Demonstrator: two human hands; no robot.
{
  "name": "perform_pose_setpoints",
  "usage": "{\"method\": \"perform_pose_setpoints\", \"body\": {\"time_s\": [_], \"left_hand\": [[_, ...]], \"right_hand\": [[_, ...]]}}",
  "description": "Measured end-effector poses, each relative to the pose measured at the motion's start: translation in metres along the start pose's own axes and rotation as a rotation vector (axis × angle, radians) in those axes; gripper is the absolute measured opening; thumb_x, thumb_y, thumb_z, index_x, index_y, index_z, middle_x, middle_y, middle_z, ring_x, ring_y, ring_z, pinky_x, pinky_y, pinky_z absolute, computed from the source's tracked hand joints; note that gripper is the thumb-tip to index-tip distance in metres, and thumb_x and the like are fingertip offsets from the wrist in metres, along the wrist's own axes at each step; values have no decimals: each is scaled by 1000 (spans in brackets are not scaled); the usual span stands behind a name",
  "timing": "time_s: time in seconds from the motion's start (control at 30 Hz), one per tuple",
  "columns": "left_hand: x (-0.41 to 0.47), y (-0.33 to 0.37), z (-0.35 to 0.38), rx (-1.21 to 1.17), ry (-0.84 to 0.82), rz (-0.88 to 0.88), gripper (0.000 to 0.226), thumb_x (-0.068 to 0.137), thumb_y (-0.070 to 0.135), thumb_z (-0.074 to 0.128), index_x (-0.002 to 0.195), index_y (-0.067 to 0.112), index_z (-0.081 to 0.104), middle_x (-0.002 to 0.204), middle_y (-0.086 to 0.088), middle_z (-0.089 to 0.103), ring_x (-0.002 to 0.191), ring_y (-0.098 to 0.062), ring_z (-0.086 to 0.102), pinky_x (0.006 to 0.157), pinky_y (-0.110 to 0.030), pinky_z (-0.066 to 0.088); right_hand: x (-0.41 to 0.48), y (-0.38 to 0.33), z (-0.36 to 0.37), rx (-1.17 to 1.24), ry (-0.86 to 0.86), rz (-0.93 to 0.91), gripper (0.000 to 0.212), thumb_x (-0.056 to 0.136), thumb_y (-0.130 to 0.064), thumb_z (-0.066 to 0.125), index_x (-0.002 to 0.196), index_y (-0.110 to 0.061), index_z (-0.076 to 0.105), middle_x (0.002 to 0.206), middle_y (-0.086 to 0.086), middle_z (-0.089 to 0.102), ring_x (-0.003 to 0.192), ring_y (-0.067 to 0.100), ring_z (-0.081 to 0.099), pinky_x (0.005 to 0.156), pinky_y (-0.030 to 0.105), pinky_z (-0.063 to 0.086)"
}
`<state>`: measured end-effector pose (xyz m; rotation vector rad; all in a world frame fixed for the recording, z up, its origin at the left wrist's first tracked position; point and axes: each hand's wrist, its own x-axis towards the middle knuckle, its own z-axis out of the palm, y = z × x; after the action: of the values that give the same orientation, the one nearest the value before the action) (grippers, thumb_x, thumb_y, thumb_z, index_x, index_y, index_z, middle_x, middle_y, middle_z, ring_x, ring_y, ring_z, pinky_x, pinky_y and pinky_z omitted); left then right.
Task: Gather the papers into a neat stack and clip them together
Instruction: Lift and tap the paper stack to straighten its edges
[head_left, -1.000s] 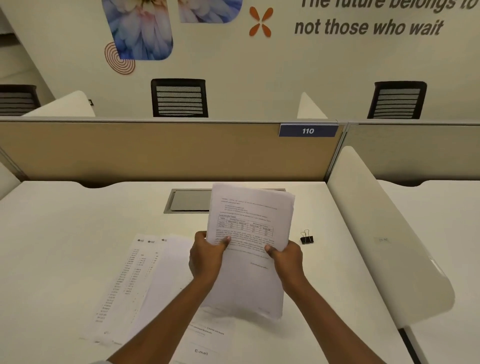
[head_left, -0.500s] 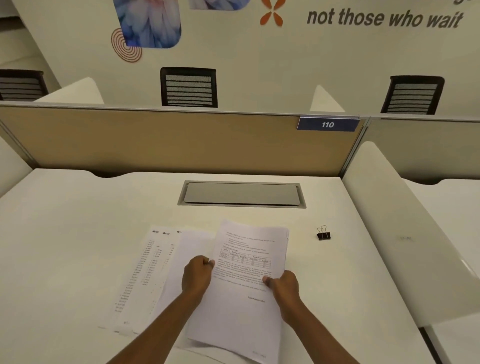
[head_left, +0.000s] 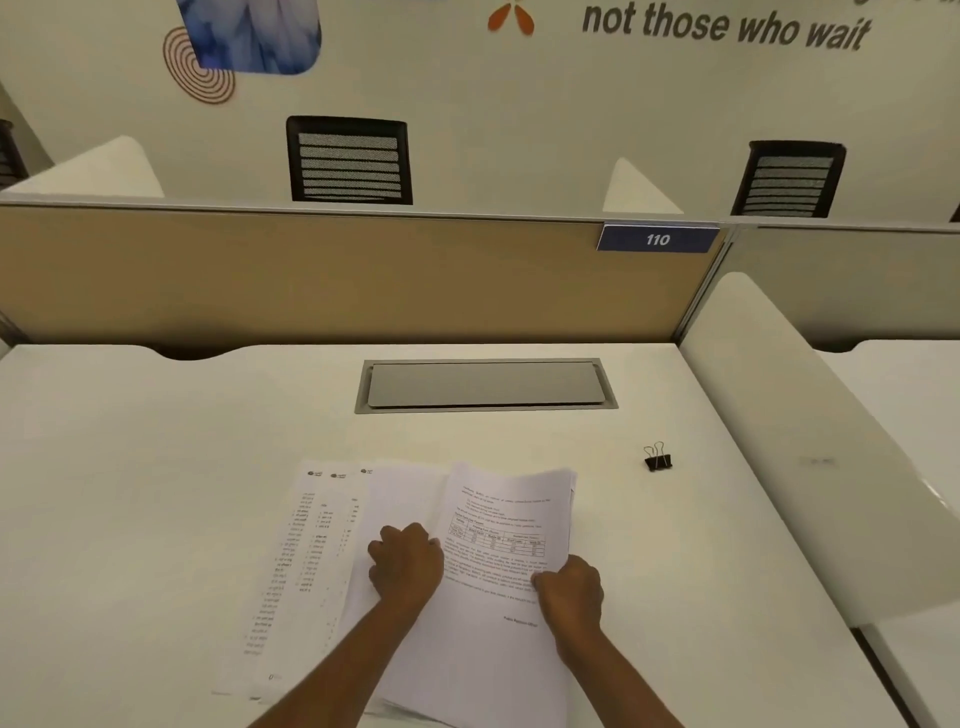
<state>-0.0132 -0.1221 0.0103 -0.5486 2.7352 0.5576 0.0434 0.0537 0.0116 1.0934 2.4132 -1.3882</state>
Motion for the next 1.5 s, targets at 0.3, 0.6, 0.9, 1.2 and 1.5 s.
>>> {"method": "perform_pose_setpoints", "body": {"time_s": [0.3, 0.6, 0.9, 1.2, 1.5], "left_hand": [[9, -19, -3, -160, -14, 78, 20, 96, 27, 47, 100, 11, 59, 107, -11, 53, 90, -25, 61, 80, -35, 55], [17, -17, -1, -479, -119, -23, 15, 96, 18, 47, 106, 10, 55, 106, -6, 63, 90, -22, 61, 78, -33, 53], [3, -8, -8, -68, -48, -57, 33, 95, 25, 44, 128, 22, 47, 119, -11, 48, 113, -29, 44, 88, -38, 44], [21, -35, -16, -545, -71, -80, 27, 90, 6, 46, 115, 12, 56, 110, -10, 62, 84, -20, 58, 70, -30, 53], [24, -49, -26, -649, -82, -135, 21, 90, 2, 53, 109, 10, 51, 113, -11, 59, 92, -23, 54, 72, -29, 48]], "right_hand": [[-1, -6, 20, 44, -54, 51, 12, 71, -9, 53, 80, -11, 61, 91, 9, 65, 77, 26, 64, 69, 41, 61], [-6, -19, 17, 168, -68, 89, 13, 73, -4, 57, 85, -8, 60, 93, 9, 65, 77, 26, 65, 67, 38, 61], [-7, -21, 17, 195, -53, 18, 25, 74, 0, 54, 96, -11, 58, 99, 8, 64, 83, 23, 63, 73, 38, 59], [-14, -31, 18, 238, -150, -230, 73, 76, 14, 57, 136, -21, 35, 115, -2, 59, 105, 18, 58, 87, 29, 50], [-17, -41, 25, 223, -226, -220, 40, 80, 12, 58, 101, -22, 51, 94, -10, 60, 89, 10, 60, 64, 13, 47]]}}
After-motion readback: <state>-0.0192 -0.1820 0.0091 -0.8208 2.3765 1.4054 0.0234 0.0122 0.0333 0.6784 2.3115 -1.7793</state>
